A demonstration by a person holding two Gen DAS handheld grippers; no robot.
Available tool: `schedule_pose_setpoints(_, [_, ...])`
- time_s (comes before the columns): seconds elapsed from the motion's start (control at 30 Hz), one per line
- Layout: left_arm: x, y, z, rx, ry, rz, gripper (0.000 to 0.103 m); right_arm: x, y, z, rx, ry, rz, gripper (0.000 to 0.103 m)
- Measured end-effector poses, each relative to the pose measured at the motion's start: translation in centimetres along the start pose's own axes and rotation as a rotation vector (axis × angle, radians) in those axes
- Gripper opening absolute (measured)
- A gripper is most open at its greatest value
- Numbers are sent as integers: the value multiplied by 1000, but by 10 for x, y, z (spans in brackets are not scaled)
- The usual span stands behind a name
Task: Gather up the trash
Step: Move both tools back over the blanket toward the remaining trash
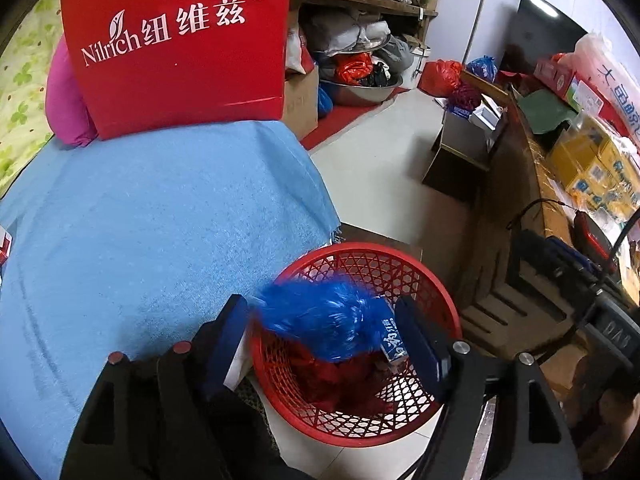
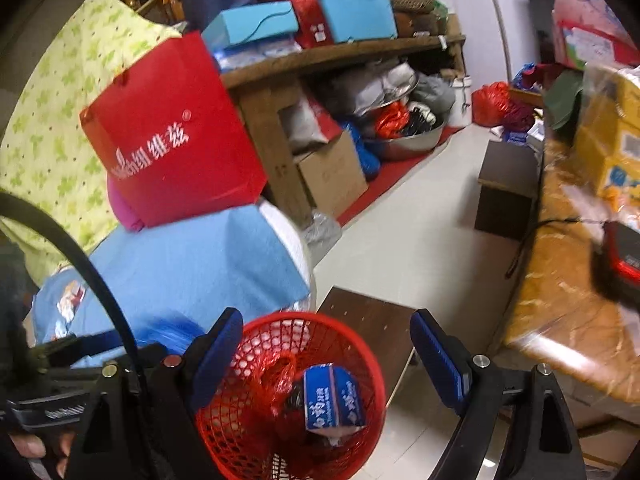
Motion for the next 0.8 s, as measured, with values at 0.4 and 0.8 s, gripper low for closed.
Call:
schedule_pose_setpoints(0.4, [-40,59,79,-26,173,-161,79,-21,-6,41,-64,51,-10,88])
schedule_pose_setpoints(0.8, [-33,124,272,-208,466,-286,80,-73,-14,190,-241,249,-64,88])
Point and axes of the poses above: each gripper's, at about its wrist camera, not at the fingertips, and y roughly against the way its jaws point, z to its left, x to its underside, the point moved 9 cm from there along -y, roughly the way its jaws point, and after that the axes turned 15 degrees about y, right-handed, at the moved point
